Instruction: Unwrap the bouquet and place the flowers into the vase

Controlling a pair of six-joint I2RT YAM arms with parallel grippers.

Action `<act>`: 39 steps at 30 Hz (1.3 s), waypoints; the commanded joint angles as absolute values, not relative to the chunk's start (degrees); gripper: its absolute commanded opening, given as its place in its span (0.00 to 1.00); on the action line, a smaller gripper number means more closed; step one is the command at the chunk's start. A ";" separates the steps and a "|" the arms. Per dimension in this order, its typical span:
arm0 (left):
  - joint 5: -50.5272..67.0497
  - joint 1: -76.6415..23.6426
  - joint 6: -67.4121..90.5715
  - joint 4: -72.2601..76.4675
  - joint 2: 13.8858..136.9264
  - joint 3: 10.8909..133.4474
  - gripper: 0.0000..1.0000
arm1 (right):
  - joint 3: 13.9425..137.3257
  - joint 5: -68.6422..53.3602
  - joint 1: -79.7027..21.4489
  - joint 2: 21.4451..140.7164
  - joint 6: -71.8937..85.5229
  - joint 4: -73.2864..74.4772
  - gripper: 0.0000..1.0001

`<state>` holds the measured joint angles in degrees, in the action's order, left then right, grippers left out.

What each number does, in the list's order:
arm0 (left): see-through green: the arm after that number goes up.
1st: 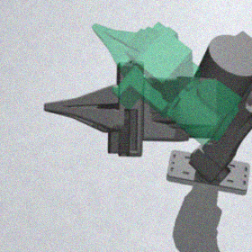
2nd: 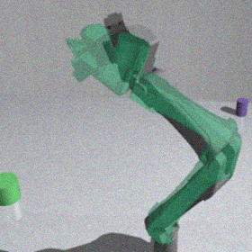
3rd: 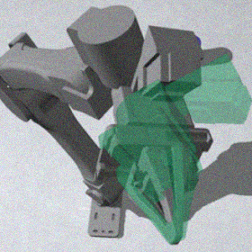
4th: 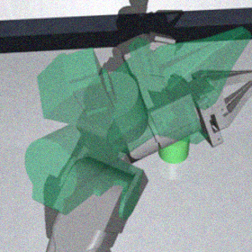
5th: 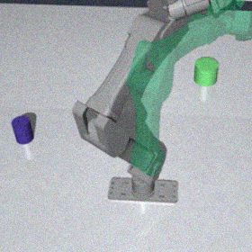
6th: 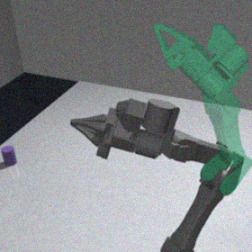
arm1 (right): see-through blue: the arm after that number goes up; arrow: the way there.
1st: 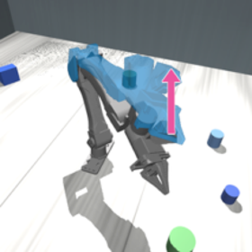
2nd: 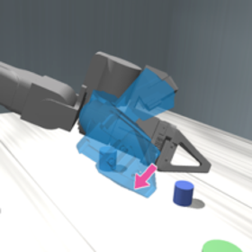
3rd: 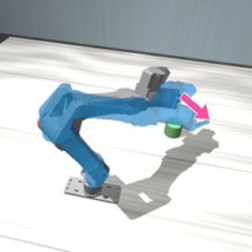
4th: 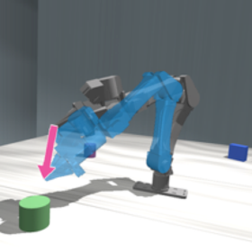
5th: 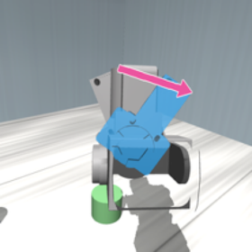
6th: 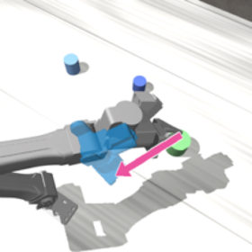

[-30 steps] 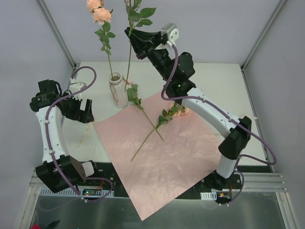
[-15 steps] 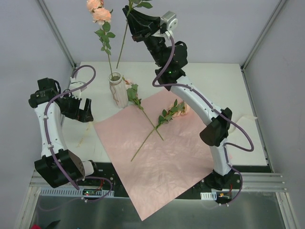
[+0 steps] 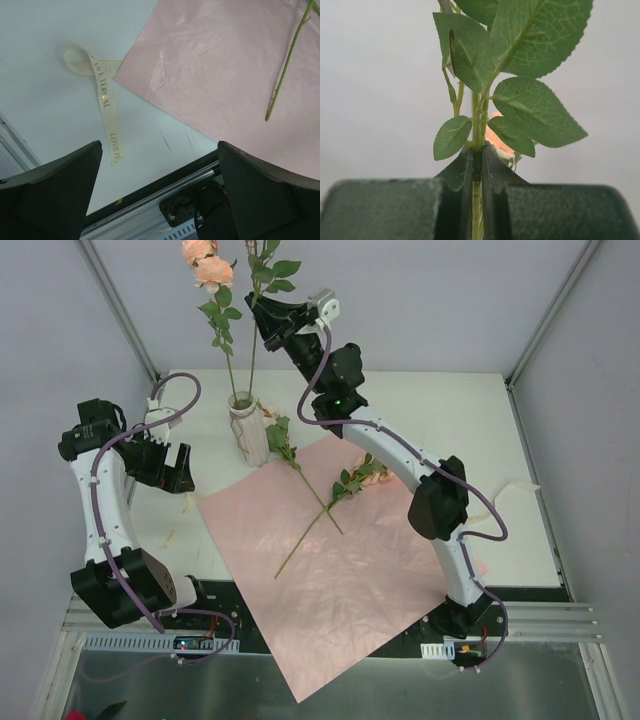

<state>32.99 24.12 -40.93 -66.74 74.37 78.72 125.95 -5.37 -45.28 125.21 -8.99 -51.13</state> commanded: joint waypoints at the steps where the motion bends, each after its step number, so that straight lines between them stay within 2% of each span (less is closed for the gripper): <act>1: 35.51 24.70 -42.54 -68.55 74.36 80.33 0.99 | 122.79 -5.54 -46.14 123.22 -7.21 -56.87 0.01; 7: 35.51 24.87 -42.45 -68.55 74.35 79.89 0.99 | 115.07 -2.65 -48.34 122.96 -3.87 -51.33 0.01; 12: 35.33 24.87 -42.10 -68.20 73.83 79.63 0.99 | 117.50 -1.40 -48.69 124.63 -0.88 -39.92 0.01; 15: 35.25 25.14 -42.01 -67.94 73.48 79.10 0.99 | 118.83 -0.35 -48.95 123.23 -2.28 -31.93 0.10; 18: 35.16 25.40 -42.27 -67.85 73.04 78.66 0.99 | 115.06 1.48 -49.04 118.85 -3.69 -26.38 0.44; 19: 35.33 25.49 -42.28 -67.85 72.86 78.58 0.99 | 112.96 1.58 -49.04 117.18 -4.13 -25.41 0.65; 21: 35.42 25.66 -42.36 -67.68 72.60 78.14 0.99 | 106.54 1.32 -49.04 112.18 -5.27 -24.53 0.79; 24: 35.68 25.93 -42.19 -67.50 72.42 77.87 0.99 | 100.57 2.02 -48.87 106.29 -5.71 -18.82 0.89; 25: 35.77 25.84 -42.19 -67.59 72.33 77.87 0.99 | 99.07 1.85 -48.87 104.87 -5.71 -15.85 0.97; 26: 35.77 25.93 -42.10 -67.50 72.07 77.87 0.99 | 97.66 1.76 -48.87 103.55 -5.97 -14.52 1.00; 27: 35.95 26.01 -42.01 -67.59 72.07 77.87 0.99 | 95.56 1.50 -48.87 101.27 -6.76 -13.02 0.97; 34: 36.21 26.37 -42.10 -67.59 71.02 77.43 0.99 | 97.99 7.29 -48.87 100.72 -8.36 17.44 0.96; 39: 36.56 26.46 -41.75 -67.59 71.10 77.34 0.99 | 95.37 10.72 -48.87 103.88 -11.32 23.81 0.96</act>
<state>34.33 25.98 -41.15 -66.70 72.51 77.84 96.82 5.96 -48.86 101.30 -8.03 12.12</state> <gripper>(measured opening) 0.992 0.967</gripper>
